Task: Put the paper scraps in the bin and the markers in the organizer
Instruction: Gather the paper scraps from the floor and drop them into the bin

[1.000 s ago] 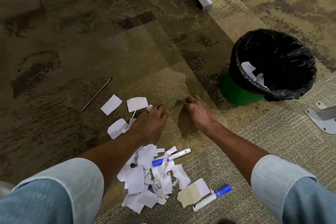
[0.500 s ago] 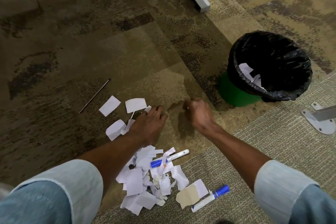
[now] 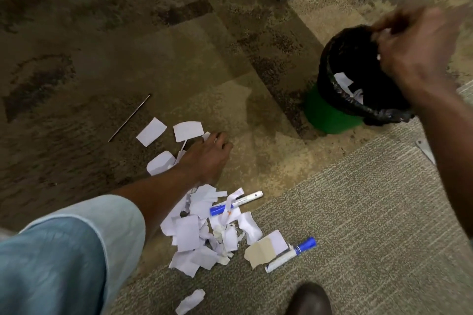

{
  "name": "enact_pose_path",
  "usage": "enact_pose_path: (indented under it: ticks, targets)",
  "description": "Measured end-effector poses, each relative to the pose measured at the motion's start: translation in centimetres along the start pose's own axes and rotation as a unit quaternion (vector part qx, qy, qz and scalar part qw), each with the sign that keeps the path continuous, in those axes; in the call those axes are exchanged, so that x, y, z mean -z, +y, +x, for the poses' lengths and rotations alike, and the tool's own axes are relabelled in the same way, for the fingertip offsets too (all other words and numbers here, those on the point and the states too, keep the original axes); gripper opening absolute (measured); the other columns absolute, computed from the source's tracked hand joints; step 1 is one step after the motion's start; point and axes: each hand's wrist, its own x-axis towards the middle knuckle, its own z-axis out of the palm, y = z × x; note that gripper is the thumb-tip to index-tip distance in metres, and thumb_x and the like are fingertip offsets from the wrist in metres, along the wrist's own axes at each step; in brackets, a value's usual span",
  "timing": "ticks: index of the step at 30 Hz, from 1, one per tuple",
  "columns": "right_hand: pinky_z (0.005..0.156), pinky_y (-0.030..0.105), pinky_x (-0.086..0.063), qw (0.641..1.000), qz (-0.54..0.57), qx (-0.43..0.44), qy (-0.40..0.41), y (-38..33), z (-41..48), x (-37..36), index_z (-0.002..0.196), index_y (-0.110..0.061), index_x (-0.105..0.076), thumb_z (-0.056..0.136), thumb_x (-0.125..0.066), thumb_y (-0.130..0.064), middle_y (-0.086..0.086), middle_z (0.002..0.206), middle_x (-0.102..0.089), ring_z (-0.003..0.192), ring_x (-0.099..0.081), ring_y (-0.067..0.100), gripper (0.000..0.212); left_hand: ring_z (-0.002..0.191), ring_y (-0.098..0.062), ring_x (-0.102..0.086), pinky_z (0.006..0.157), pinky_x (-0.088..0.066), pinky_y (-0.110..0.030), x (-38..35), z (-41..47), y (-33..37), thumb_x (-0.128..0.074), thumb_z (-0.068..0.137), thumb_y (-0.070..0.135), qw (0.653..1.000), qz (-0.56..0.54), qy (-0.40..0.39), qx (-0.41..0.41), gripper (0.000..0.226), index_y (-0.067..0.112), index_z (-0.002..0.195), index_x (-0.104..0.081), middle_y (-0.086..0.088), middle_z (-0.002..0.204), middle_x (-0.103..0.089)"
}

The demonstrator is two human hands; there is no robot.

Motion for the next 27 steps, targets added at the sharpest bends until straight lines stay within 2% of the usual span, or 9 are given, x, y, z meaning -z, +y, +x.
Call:
enact_pose_path:
  ticks: [4,7,10,12,14,16,20,24,27]
  targets:
    - [0.086,0.042,-0.059,0.997,-0.067,0.0,-0.048,2.7,0.3,0.1,0.103,-0.017,-0.076,0.084,-0.071,-0.032,0.01,0.094,-0.077,0.088,-0.073,0.031,0.025,0.142,-0.036,-0.039,0.102,-0.052,-0.048,0.6,-0.3,0.0,-0.086,0.071,0.026,1.0,0.001,0.002,-0.004,0.088,0.011,0.146,-0.041,-0.019,0.157,-0.034]
    - [0.085,0.052,-0.06,0.996,-0.076,-0.004,-0.05,3.3,-0.6,0.2,0.108,-0.019,-0.073,0.086,-0.059,-0.036,0.014,0.101,-0.076,0.094,-0.071,0.037,0.031,0.143,-0.036,-0.037,0.101,-0.052,-0.049,0.9,-0.6,0.2,-0.082,0.075,0.026,1.0,0.014,0.002,-0.008,0.083,0.01,0.145,-0.04,-0.019,0.157,-0.033]
    - [0.079,0.046,-0.059,0.997,-0.064,0.047,-0.006,2.0,-3.3,0.1,0.107,-0.018,-0.076,0.087,-0.056,-0.038,0.012,0.1,-0.076,0.091,-0.071,0.032,0.035,0.146,-0.038,-0.034,0.103,-0.05,-0.049,1.4,-0.9,0.3,-0.087,0.071,0.027,0.999,0.024,-0.02,-0.017,0.096,0.008,0.15,-0.036,-0.022,0.161,-0.028]
    - [0.076,0.04,-0.06,0.995,-0.015,0.099,0.003,-0.3,-6.9,-0.4,0.102,-0.019,-0.078,0.091,-0.059,-0.034,0.006,0.095,-0.076,0.085,-0.07,0.022,0.027,0.145,-0.038,-0.038,0.102,-0.052,-0.048,1.9,-1.4,0.3,-0.089,0.07,0.023,0.999,0.023,-0.02,-0.023,0.095,0.007,0.149,-0.039,-0.022,0.161,-0.028]
    - [0.073,0.036,-0.06,0.991,0.045,0.121,-0.042,-2.6,-11.7,-1.6,0.097,-0.019,-0.076,0.094,-0.061,-0.027,0.002,0.093,-0.074,0.081,-0.068,0.015,0.017,0.136,-0.037,-0.049,0.099,-0.053,-0.045,2.2,-2.2,0.4,-0.088,0.073,0.021,1.0,0.0,0.004,-0.028,0.084,0.008,0.144,-0.046,-0.021,0.158,-0.037]
    - [0.072,0.036,-0.059,0.981,0.054,0.129,-0.137,-4.1,-16.9,-3.4,0.097,-0.02,-0.073,0.097,-0.064,-0.029,-0.001,0.094,-0.07,0.081,-0.065,0.014,0.013,0.134,-0.034,-0.052,0.101,-0.051,-0.042,2.4,-3.0,0.3,-0.084,0.079,0.03,0.998,-0.043,0.035,-0.013,0.079,0.012,0.146,-0.047,-0.016,0.156,-0.042]
    - [0.067,0.029,-0.053,0.94,-0.032,0.148,-0.305,-4.8,-26.2,-7.3,0.107,-0.022,-0.069,0.092,-0.063,-0.061,0.0,0.1,-0.065,0.082,-0.064,0.018,0.042,0.144,-0.034,-0.038,0.113,-0.04,-0.047,2.1,-4.3,-0.2,-0.07,0.086,0.055,0.997,-0.061,0.043,-0.02,0.069,0.02,0.143,-0.051,-0.012,0.159,-0.038]
    - [0.075,0.041,-0.059,0.893,-0.109,0.161,-0.405,-4.0,-32.5,-9.6,0.127,-0.021,-0.052,0.079,-0.053,-0.086,0.009,0.117,-0.06,0.103,-0.063,0.029,0.081,0.147,-0.034,-0.026,0.115,-0.034,-0.053,1.1,-6.2,-0.6,-0.063,0.071,0.084,0.998,-0.029,-0.042,-0.04,0.105,0.021,0.151,-0.037,-0.011,0.159,-0.032]
    - [0.078,0.048,-0.057,0.885,-0.121,0.149,-0.424,-3.4,-35.1,-10.4,0.134,-0.021,-0.043,0.066,-0.049,-0.093,0.011,0.129,-0.048,0.122,-0.05,0.033,0.098,0.148,-0.037,-0.021,0.109,-0.04,-0.06,0.4,-7.3,0.1,-0.078,0.053,0.083,0.991,-0.05,-0.11,-0.056,0.124,0.029,0.151,-0.024,-0.011,0.163,-0.018]
